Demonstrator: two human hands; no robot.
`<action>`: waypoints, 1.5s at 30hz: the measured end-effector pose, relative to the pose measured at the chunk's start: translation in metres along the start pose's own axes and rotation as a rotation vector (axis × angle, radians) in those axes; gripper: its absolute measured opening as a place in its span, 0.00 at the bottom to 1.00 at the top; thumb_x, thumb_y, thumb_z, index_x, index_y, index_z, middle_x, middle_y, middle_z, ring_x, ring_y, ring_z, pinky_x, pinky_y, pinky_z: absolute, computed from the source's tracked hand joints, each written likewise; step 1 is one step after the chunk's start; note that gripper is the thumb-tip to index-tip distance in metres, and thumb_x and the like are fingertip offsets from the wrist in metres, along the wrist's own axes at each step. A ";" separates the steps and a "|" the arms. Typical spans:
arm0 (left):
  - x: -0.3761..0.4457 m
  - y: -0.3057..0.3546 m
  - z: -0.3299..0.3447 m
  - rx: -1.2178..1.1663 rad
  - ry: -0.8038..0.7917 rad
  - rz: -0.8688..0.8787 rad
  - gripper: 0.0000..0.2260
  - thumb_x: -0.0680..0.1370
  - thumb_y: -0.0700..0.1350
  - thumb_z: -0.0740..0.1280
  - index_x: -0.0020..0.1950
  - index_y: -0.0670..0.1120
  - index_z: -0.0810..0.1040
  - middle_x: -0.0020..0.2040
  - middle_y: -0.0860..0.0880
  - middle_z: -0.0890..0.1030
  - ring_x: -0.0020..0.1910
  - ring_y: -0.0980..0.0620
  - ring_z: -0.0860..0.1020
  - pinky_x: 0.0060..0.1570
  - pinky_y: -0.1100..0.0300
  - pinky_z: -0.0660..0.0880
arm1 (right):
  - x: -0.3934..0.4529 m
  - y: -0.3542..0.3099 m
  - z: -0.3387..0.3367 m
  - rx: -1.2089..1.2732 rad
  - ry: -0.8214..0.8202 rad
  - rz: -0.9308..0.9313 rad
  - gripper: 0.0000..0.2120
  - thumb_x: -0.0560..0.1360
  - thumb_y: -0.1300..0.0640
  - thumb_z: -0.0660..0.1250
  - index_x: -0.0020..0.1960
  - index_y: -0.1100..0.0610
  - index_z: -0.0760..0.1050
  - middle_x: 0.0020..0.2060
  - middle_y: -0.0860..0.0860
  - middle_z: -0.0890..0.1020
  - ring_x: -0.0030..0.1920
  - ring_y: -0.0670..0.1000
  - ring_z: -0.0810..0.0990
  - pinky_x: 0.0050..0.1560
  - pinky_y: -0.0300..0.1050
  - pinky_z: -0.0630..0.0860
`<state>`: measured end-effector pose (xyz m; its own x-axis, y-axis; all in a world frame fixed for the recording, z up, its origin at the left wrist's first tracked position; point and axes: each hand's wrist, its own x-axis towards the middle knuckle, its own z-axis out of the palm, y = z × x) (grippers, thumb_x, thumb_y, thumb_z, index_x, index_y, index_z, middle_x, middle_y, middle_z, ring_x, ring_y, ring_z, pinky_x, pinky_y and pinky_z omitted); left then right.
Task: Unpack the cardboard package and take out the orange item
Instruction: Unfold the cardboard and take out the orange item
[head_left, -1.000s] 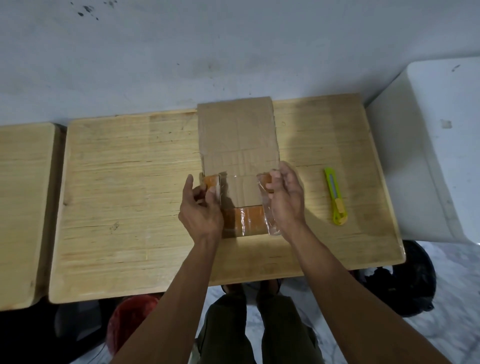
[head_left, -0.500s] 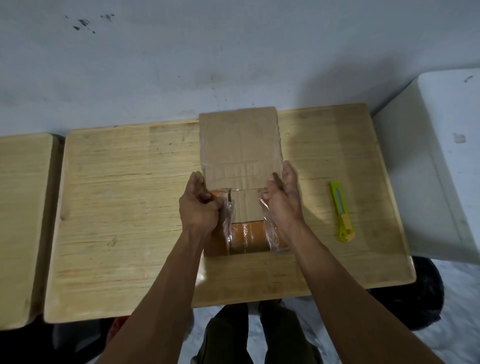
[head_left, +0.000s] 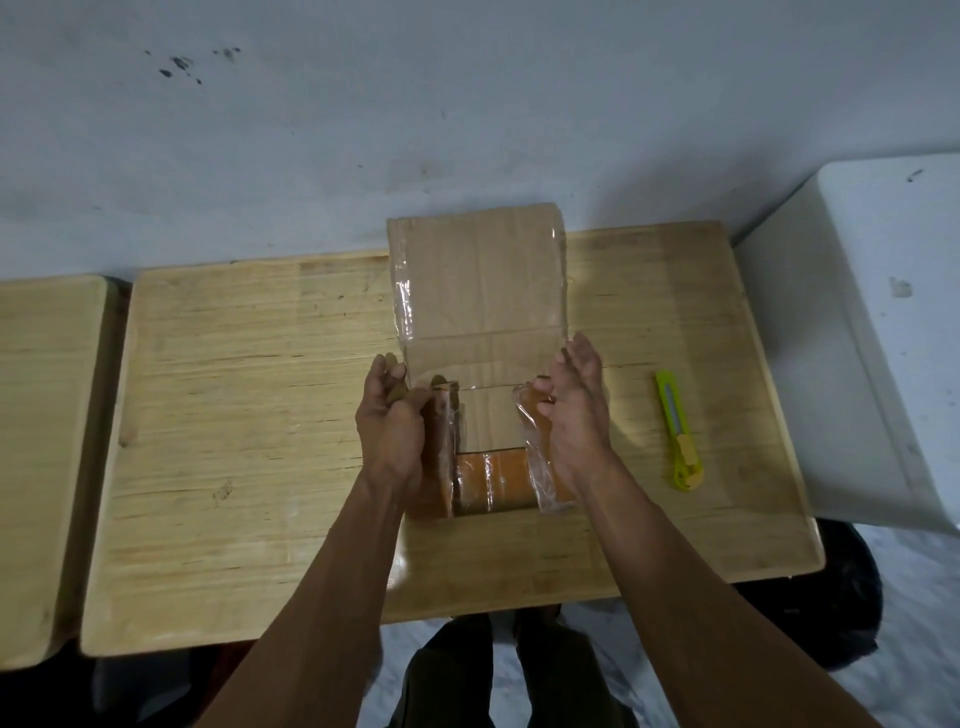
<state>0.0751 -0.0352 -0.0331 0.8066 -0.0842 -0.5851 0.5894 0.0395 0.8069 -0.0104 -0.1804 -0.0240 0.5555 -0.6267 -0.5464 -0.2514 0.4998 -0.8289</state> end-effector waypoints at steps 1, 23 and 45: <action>0.000 0.000 0.000 -0.036 0.006 -0.011 0.27 0.79 0.34 0.65 0.76 0.51 0.66 0.52 0.54 0.80 0.47 0.56 0.79 0.42 0.67 0.77 | 0.000 -0.001 0.001 0.021 0.015 -0.012 0.23 0.82 0.49 0.58 0.76 0.45 0.60 0.67 0.48 0.71 0.51 0.45 0.76 0.41 0.32 0.76; -0.003 0.009 -0.021 -0.367 -0.325 -0.182 0.31 0.74 0.65 0.59 0.35 0.40 0.85 0.40 0.42 0.86 0.41 0.43 0.85 0.43 0.50 0.83 | -0.005 -0.016 -0.036 0.132 -0.220 0.101 0.33 0.74 0.39 0.60 0.61 0.67 0.75 0.48 0.57 0.79 0.47 0.55 0.81 0.42 0.48 0.82; 0.003 0.022 -0.046 0.678 -0.470 0.131 0.09 0.73 0.38 0.76 0.50 0.49 0.85 0.57 0.52 0.79 0.65 0.55 0.74 0.68 0.60 0.70 | 0.003 -0.023 -0.066 -0.832 -0.611 -0.114 0.26 0.76 0.37 0.62 0.71 0.46 0.72 0.76 0.42 0.62 0.76 0.40 0.56 0.78 0.50 0.54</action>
<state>0.0920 0.0116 -0.0208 0.6756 -0.5334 -0.5090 0.2158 -0.5170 0.8283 -0.0554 -0.2335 -0.0144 0.8591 -0.1181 -0.4980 -0.5108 -0.2598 -0.8195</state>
